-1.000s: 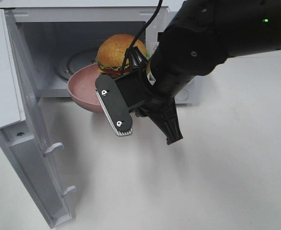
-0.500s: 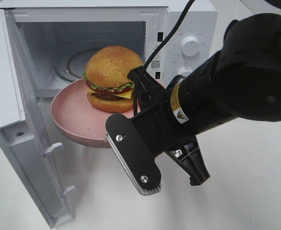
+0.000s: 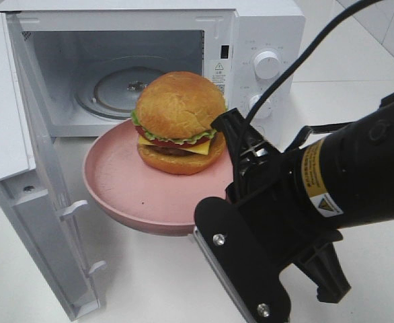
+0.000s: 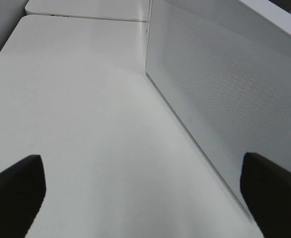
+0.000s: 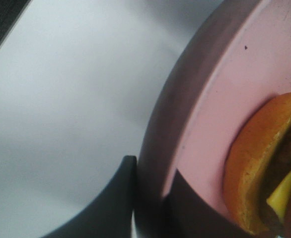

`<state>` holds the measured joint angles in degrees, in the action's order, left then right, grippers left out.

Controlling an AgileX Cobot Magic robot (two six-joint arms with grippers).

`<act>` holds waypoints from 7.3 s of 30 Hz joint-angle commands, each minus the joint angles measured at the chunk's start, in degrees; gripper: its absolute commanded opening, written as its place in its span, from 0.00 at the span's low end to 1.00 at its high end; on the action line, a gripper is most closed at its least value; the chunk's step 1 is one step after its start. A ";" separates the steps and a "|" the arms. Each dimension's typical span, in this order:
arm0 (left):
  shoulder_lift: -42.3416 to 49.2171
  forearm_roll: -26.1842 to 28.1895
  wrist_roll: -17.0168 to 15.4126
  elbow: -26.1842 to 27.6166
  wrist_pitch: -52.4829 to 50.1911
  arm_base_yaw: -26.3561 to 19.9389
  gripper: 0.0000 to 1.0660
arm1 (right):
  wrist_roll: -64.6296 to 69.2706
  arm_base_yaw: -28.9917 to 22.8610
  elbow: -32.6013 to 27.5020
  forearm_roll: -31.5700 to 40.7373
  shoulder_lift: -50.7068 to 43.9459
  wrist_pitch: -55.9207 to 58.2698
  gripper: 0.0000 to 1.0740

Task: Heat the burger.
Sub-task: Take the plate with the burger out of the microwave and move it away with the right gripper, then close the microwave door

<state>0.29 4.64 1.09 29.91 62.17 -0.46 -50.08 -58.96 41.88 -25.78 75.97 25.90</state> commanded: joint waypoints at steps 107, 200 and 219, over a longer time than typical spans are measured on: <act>0.40 0.29 0.11 -0.23 -0.69 -0.11 0.94 | 94.71 1.03 -19.08 -28.53 -3.32 34.55 0.00; 0.40 0.29 0.11 -0.23 -0.69 -0.11 0.94 | 54.60 27.33 -8.42 21.37 -44.46 25.95 0.71; 0.40 0.29 0.11 -0.23 -0.69 -0.11 0.94 | 54.14 38.45 -11.46 17.59 -54.37 27.73 0.71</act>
<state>0.29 4.70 1.09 29.91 62.17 -0.46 4.64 -22.29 31.00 -8.19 22.98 54.20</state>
